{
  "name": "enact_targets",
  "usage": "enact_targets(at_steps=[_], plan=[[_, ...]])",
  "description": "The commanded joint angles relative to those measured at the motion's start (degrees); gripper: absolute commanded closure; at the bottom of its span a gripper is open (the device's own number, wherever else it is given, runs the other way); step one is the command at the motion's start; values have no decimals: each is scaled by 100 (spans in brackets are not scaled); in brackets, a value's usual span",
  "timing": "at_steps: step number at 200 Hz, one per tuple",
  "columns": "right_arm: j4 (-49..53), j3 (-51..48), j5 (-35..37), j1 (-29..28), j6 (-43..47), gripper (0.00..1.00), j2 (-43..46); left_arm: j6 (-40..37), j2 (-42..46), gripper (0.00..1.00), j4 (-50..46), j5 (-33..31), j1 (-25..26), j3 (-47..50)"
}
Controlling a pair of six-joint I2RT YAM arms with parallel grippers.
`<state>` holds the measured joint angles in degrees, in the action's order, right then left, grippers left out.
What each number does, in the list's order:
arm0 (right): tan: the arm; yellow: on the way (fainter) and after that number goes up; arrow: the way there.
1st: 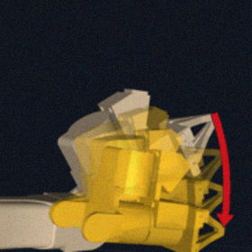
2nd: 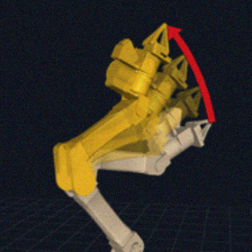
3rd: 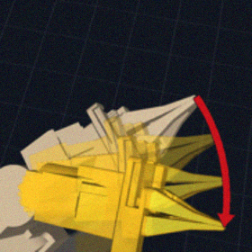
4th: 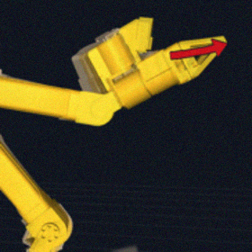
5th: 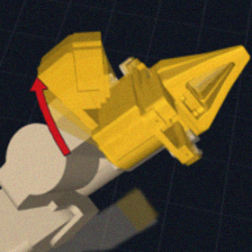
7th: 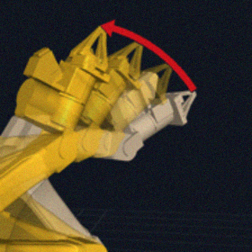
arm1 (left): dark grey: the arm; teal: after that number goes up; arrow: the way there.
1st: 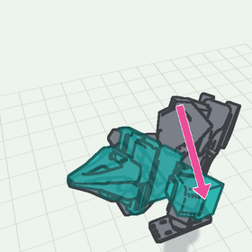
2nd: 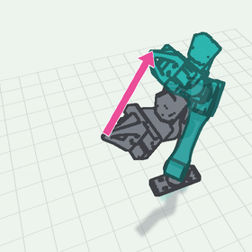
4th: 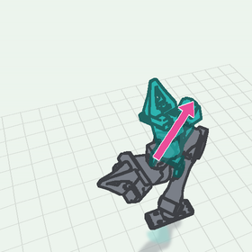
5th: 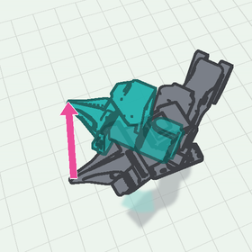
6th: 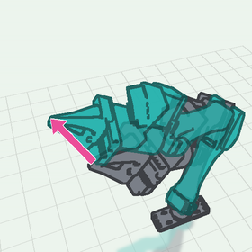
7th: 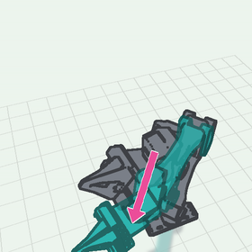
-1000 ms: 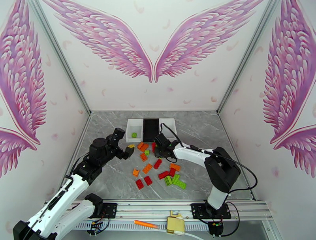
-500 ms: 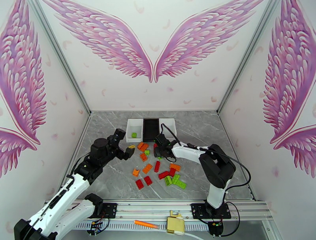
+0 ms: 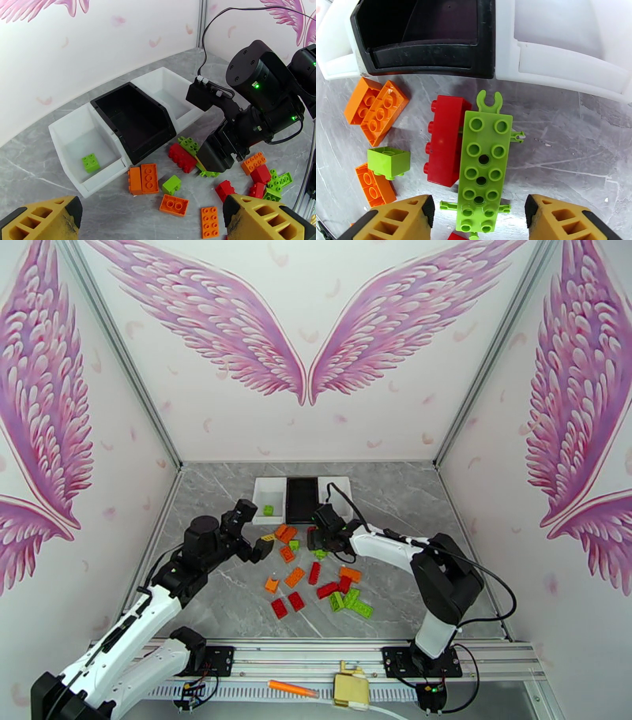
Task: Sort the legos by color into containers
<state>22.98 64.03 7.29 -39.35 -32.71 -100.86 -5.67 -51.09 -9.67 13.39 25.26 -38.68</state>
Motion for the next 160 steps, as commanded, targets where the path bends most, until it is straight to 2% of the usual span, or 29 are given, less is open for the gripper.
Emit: enact_targets(at_steps=[1,36,105,130,160], plan=[[22,-75,-3,50,-71,43,-81,-83,-76,1,110,134,19,84],[49,-47,-148,77,39,52,-253,-70,-121,1,195,111,20,105],[-138,-65,-377,92,177,59,-599,-21,-191,1,195,86,25,71],[-145,-93,-349,94,170,58,-612,-30,-191,1,202,68,23,72],[-151,-132,-279,94,203,51,-561,-30,-189,1,210,67,20,84]])
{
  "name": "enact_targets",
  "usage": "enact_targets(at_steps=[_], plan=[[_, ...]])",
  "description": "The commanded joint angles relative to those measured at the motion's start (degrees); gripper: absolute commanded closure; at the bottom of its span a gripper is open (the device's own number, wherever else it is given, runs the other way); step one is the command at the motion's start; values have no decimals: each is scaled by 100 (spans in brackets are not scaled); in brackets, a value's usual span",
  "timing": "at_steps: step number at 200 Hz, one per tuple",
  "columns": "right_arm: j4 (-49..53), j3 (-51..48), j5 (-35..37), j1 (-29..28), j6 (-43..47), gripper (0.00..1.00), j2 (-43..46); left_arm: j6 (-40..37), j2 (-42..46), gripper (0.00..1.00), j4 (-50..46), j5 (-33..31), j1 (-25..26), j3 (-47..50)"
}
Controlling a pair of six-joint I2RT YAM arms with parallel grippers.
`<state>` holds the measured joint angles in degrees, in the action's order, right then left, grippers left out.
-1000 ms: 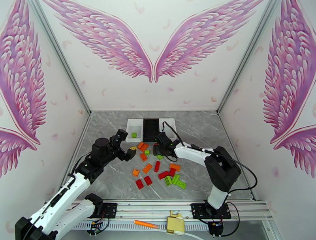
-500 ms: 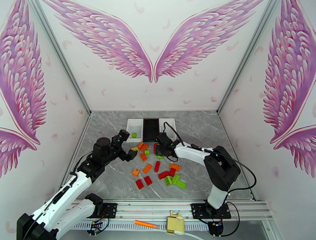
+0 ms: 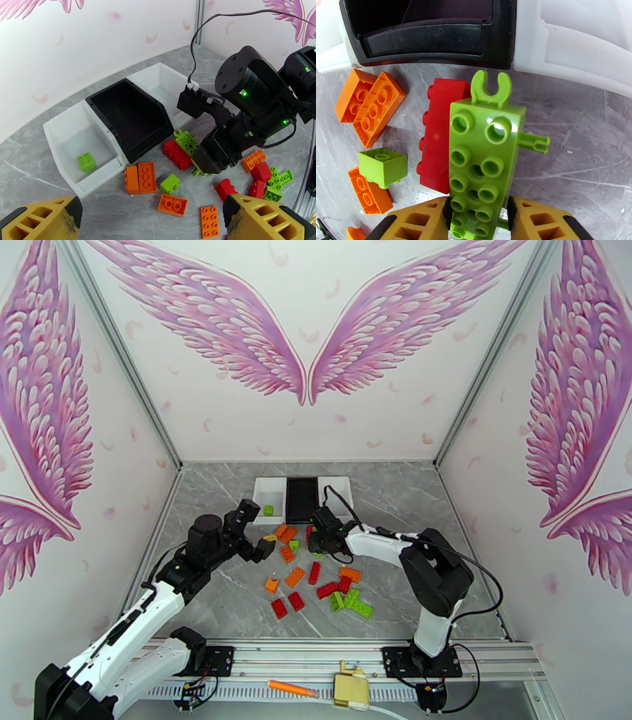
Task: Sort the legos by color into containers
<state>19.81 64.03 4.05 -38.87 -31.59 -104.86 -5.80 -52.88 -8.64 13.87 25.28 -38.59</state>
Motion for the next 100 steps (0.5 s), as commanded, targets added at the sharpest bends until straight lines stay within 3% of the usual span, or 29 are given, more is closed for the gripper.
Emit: enact_targets(at_steps=[1,48,100], plan=[[169,-130,48,46,92,50,-159,-17,-2,1,103,19,20,73],[207,-116,21,49,108,47,-140,0,-13,1,136,9,28,82],[264,-259,161,60,-11,63,83,27,-35,1,231,-15,29,88]])
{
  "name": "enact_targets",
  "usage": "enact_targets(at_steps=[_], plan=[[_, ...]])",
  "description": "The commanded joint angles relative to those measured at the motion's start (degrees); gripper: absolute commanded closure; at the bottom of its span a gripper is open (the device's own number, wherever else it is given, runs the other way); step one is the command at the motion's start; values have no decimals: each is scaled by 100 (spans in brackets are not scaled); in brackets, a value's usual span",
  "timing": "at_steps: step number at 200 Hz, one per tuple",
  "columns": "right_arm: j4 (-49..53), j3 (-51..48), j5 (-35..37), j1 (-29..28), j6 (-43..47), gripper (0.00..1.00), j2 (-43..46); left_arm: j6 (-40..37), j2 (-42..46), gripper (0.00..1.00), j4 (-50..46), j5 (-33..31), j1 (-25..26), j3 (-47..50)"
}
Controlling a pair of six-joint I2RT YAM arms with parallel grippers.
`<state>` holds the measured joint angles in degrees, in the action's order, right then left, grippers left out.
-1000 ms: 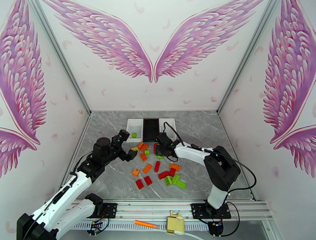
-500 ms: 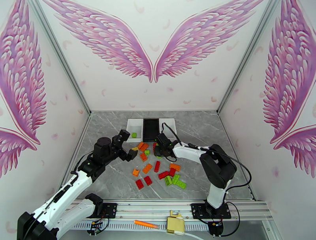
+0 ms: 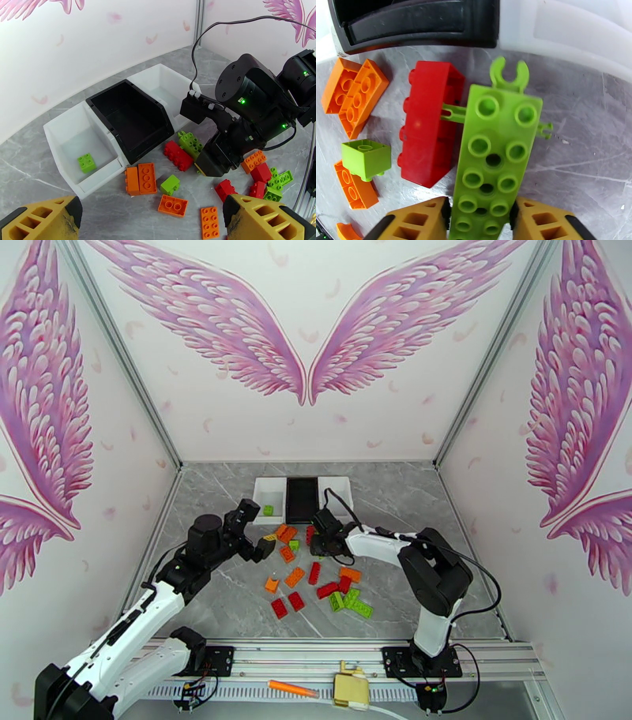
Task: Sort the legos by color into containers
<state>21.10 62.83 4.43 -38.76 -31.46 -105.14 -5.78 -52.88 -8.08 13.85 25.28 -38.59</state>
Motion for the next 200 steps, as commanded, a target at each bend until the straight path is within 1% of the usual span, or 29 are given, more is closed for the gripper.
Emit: enact_targets(at_steps=[1,16,34,53,75,103,132,159,200], plan=[[137,-139,126,46,-21,63,114,24,-36,1,175,-13,30,88],[148,-157,161,51,-43,69,172,24,-55,1,211,0,30,88],[162,-140,181,53,-38,71,265,24,-49,1,222,3,30,97],[254,-52,223,53,31,71,396,9,49,1,0,-65,33,59],[393,139,284,53,293,71,544,-74,371,1,-434,-221,39,40],[349,500,213,53,639,71,618,-134,731,1,-724,-399,43,88],[526,1279,171,37,973,71,258,42,1007,1,-747,-508,52,220],[359,1926,38,18,1130,71,-122,224,1225,1,-615,-622,56,384],[125,3248,-87,9,1215,71,-1124,183,1215,1,-495,-811,47,406]])
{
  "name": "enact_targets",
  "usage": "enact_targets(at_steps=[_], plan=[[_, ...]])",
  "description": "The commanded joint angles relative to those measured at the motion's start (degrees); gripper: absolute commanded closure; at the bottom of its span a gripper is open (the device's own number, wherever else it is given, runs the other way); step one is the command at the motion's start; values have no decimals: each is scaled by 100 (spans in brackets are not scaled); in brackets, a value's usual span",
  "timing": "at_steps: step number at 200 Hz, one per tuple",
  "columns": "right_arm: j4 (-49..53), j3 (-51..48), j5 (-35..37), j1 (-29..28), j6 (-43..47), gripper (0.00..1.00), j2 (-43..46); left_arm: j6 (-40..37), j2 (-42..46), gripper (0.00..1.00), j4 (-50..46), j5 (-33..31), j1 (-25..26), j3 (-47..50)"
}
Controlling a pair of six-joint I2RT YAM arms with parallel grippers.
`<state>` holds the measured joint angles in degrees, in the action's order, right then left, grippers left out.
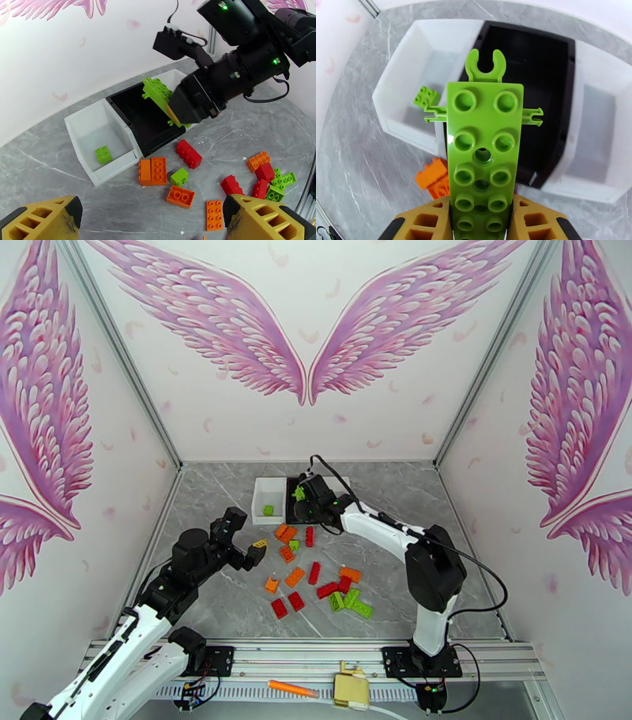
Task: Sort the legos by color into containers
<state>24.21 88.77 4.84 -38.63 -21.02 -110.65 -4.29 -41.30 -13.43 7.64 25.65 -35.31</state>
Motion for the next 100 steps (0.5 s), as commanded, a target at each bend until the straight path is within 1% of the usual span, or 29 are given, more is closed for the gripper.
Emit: enact_targets(at_steps=[1,36,63,81,100], plan=[[-185,654,-128,-4,170,71,-573,34,58,1,41,-191,15,77],[-541,1619,-493,-24,35,71,-1441,51,40,1,27,-293,18,33],[-524,2415,-595,-35,-153,70,-2133,145,-31,1,115,-303,19,75],[-491,2803,-583,-30,-207,69,-2446,192,-80,1,143,-281,13,69],[-487,3001,-583,-30,-227,69,-2600,201,-113,1,161,-280,19,81]])
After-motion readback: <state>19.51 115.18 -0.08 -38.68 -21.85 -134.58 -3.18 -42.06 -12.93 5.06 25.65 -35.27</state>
